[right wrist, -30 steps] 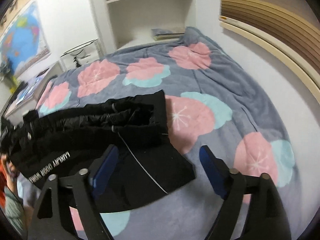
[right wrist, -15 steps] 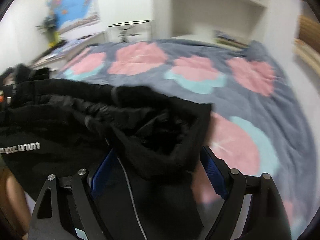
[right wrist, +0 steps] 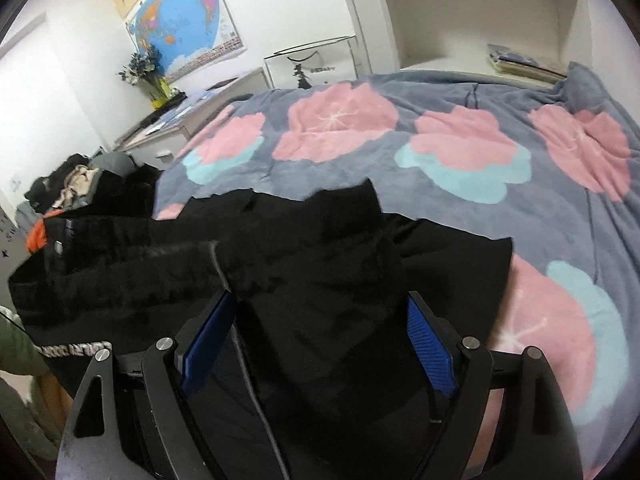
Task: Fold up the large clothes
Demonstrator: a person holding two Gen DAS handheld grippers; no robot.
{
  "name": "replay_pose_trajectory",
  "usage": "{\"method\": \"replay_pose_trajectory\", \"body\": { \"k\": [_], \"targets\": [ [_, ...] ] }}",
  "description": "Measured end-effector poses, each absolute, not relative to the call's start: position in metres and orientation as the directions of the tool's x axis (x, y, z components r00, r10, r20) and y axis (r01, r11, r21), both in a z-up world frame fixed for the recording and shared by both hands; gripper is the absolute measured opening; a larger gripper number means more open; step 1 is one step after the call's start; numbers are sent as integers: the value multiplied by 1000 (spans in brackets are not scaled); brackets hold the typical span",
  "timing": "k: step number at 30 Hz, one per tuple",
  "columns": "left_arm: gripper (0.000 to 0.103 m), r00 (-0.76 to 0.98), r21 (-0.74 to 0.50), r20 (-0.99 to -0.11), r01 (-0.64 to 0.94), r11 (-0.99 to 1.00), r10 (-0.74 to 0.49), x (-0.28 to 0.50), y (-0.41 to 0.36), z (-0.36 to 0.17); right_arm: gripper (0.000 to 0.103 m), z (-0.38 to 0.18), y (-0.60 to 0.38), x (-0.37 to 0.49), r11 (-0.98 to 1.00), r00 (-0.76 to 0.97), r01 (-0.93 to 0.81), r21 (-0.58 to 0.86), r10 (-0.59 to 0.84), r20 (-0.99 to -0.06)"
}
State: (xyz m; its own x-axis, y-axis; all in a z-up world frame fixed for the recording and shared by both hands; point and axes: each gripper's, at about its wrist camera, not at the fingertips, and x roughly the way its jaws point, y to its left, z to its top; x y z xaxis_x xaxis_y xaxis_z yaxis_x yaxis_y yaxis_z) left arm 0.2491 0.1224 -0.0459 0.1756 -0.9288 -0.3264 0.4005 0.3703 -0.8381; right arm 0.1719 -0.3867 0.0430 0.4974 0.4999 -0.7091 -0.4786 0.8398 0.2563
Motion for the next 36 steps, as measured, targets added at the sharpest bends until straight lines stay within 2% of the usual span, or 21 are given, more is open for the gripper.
{"method": "replay_pose_trajectory", "body": {
  "k": [3,4,5,6,7,8,9,10,11,12,17,22,25,27,30,31,33,35,36],
  "targets": [
    [85,222,-858,-291,371,356,-931,252,126,-49,87,33,-381,182,861,466,-449,239,454,-759],
    [85,242,-864,-287,353,359,-927,253,128,-51,82,30,-382,184,868,463,-432,245,446,-766],
    [83,256,-864,-288,346,366,-923,254,129,-52,62,26,-384,186,877,457,-400,266,443,-771],
    [69,262,-858,-302,344,381,-917,254,129,-51,52,25,-386,185,880,461,-385,279,445,-768],
    [55,253,-851,-308,359,384,-917,254,127,-49,49,26,-388,182,888,482,-372,269,433,-762],
    [32,247,-843,-317,369,392,-916,253,125,-47,36,28,-388,177,899,506,-359,250,412,-757],
    [20,253,-824,-340,384,416,-906,251,123,-43,29,31,-389,170,909,521,-345,235,394,-758],
    [17,256,-808,-352,402,430,-900,250,121,-39,27,34,-389,165,922,540,-325,210,363,-760],
    [13,264,-787,-361,428,444,-894,246,119,-33,19,39,-389,158,934,557,-306,182,331,-762],
    [12,268,-777,-359,444,445,-894,244,119,-28,16,44,-388,150,944,579,-294,151,302,-758],
    [11,282,-721,-259,580,379,-924,216,131,34,12,85,-379,97,982,701,-189,-22,120,-703],
    [10,356,-658,-39,694,292,-934,173,165,113,11,148,-382,52,993,825,-46,-109,-23,-564],
    [10,499,-685,-22,624,376,-866,172,182,129,11,177,-394,63,994,857,63,-91,-101,-505],
    [10,587,-729,-90,511,455,-804,185,190,118,11,178,-399,94,989,841,127,-81,-150,-520],
    [10,634,-815,-261,259,518,-728,221,203,63,11,150,-402,156,979,778,195,-65,-194,-598],
    [10,633,-807,-354,165,567,-688,233,204,37,11,137,-402,173,976,753,207,-70,-204,-625],
    [10,595,-736,-502,87,671,-628,250,193,2,11,85,-397,222,970,642,223,-99,-223,-734],
    [11,523,-653,-651,-17,757,-550,262,184,-32,11,33,-388,255,954,537,228,-194,-289,-793],
    [11,484,-673,-671,-79,735,-562,267,186,-50,10,9,-388,265,953,491,223,-206,-292,-821]
  ]
}}
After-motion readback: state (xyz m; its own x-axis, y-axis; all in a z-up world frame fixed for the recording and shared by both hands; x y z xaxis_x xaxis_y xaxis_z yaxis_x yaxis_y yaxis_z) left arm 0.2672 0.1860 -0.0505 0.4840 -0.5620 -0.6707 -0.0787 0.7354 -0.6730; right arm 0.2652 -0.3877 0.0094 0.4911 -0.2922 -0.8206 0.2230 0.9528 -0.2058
